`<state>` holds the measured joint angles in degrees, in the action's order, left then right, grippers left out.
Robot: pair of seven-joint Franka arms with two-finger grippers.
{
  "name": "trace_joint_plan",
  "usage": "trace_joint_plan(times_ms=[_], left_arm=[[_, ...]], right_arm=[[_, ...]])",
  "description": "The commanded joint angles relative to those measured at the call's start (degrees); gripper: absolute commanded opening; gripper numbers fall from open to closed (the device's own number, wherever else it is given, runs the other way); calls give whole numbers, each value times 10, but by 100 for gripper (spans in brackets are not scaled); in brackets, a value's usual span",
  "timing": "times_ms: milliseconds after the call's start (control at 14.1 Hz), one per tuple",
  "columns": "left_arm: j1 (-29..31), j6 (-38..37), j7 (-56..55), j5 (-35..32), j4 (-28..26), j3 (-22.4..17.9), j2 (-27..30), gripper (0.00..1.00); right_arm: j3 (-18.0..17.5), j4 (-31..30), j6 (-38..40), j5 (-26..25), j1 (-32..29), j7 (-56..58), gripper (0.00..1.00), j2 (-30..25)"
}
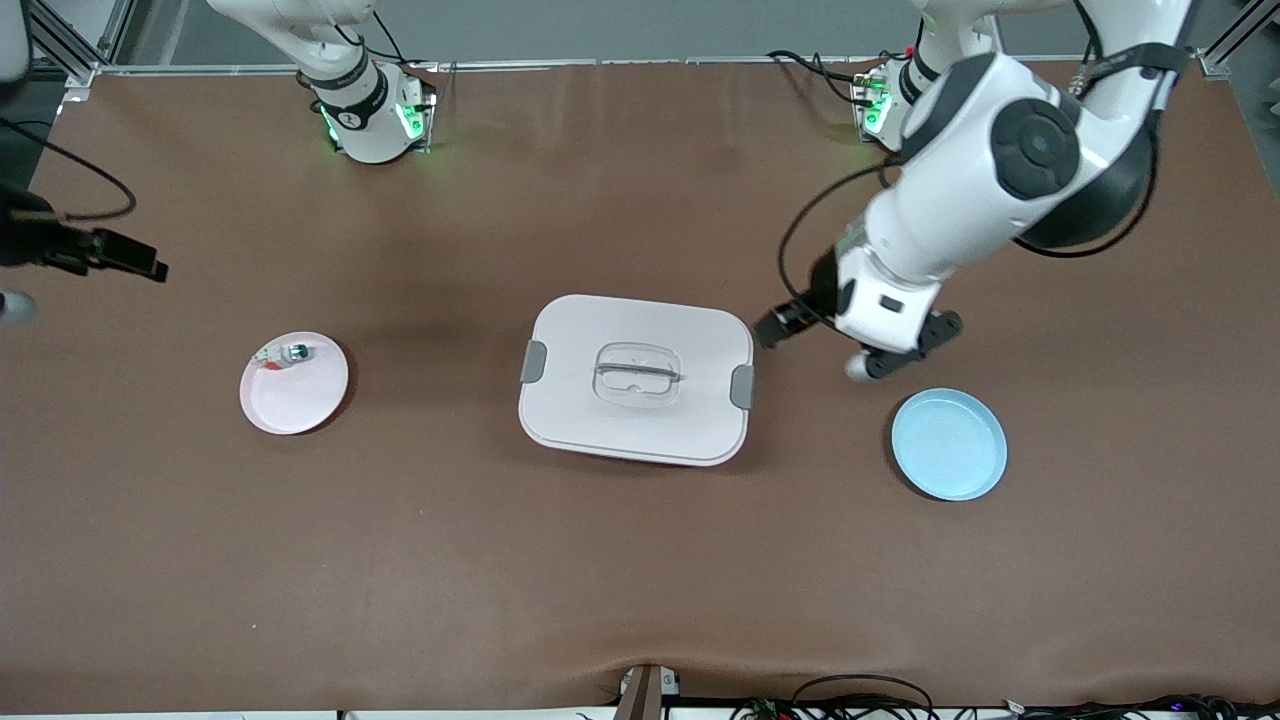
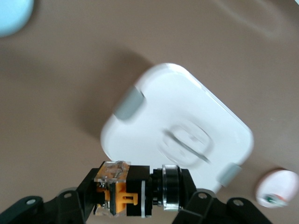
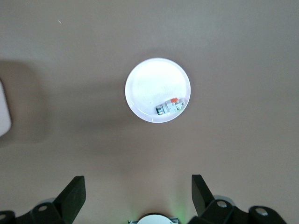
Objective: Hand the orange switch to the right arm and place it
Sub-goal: 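Lift the switch with the left gripper and carry it over the box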
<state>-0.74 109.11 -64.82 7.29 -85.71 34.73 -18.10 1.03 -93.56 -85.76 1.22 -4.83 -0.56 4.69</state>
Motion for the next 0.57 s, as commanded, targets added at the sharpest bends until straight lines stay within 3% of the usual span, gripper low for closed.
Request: trace_joint_plan(times_ms=[0,284,497], left_arm=[[-54,-12,-110,11,52,2,-25,0],[-123,15,-252,11,105,1,-68,0],[-159,76,-331,26,109,2,-95,0]], right_arm=[[-7,21,17,-3,-12,4,100,37],[-7,21,29,2,-11,-2,100,37],[-9,9,21,25,-9,-4,100,33]])
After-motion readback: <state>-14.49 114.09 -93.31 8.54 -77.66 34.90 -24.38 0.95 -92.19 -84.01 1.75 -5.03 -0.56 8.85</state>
